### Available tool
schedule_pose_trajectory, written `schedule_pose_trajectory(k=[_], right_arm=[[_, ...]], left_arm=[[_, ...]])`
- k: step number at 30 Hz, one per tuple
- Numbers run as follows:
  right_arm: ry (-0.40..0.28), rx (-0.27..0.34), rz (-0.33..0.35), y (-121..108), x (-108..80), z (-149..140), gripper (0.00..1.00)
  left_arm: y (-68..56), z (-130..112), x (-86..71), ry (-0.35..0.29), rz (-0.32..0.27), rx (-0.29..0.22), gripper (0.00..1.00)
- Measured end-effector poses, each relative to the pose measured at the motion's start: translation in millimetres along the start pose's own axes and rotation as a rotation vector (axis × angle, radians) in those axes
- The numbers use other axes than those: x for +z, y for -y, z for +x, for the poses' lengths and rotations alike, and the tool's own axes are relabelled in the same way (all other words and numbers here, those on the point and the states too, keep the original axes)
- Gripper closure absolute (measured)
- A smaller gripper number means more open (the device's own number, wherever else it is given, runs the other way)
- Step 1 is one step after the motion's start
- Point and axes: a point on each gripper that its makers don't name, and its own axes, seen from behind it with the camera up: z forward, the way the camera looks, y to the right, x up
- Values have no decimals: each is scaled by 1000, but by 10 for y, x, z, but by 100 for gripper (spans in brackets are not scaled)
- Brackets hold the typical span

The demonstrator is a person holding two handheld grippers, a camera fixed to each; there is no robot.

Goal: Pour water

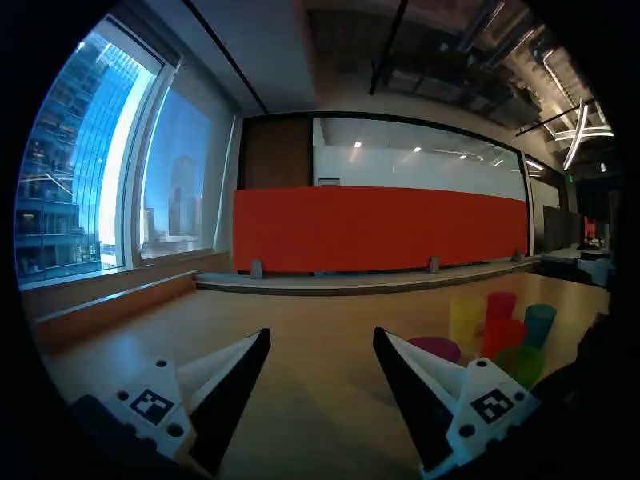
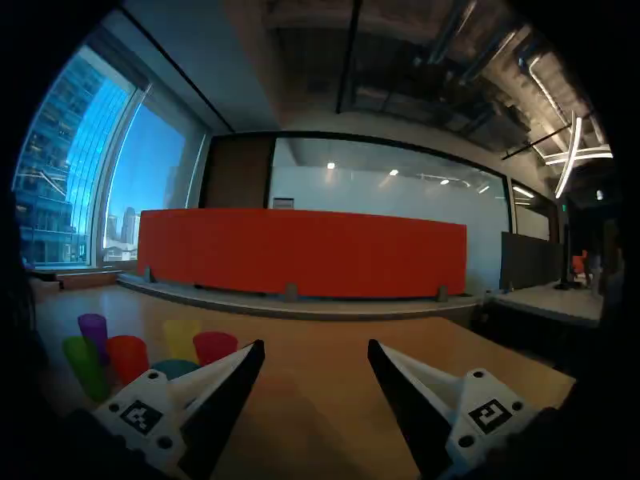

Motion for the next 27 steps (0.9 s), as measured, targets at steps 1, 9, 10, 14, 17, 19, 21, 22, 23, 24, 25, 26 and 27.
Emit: schedule_pose_trajectory(k=[1, 9, 10, 14, 17, 19, 21, 22, 23, 24, 25, 26, 27], right_arm=[[0, 8, -1, -14, 4, -11, 0], [16, 34, -7, -83, 38, -127, 0], [19, 35, -7, -86, 42, -143, 0], [29, 40, -9, -100, 57, -184, 0], [33, 40, -9, -104, 75, -203, 0], [36, 40, -8, -100, 82, -207, 0], [39, 41, -6, -94, 84, -205, 0], [39, 41, -7, -94, 84, -204, 0], [39, 41, -8, -94, 84, -203, 0], [39, 41, -8, -95, 84, -202, 0], [39, 41, -9, -95, 84, -202, 0], [39, 41, -9, -95, 85, -202, 0], [39, 41, -9, -96, 85, -202, 0]], left_arm=[[0, -1, 1, 0, 0, 0, 5], [-3, 2, 6, 0, 0, 0, 5], [-2, 3, 4, 0, 0, 0, 5], [1, 6, 3, 0, 0, 0, 5], [2, 6, 3, 0, 0, 0, 5], [2, 5, 2, 0, 0, 0, 5], [3, 4, 1, 0, 0, 0, 5], [4, 3, 1, 0, 0, 0, 5], [5, 2, 2, 0, 0, 0, 5], [5, 2, 2, 0, 0, 0, 4], [4, 1, 2, 0, 0, 0, 4], [4, 1, 2, 0, 0, 0, 4], [3, 1, 2, 0, 0, 0, 5]])
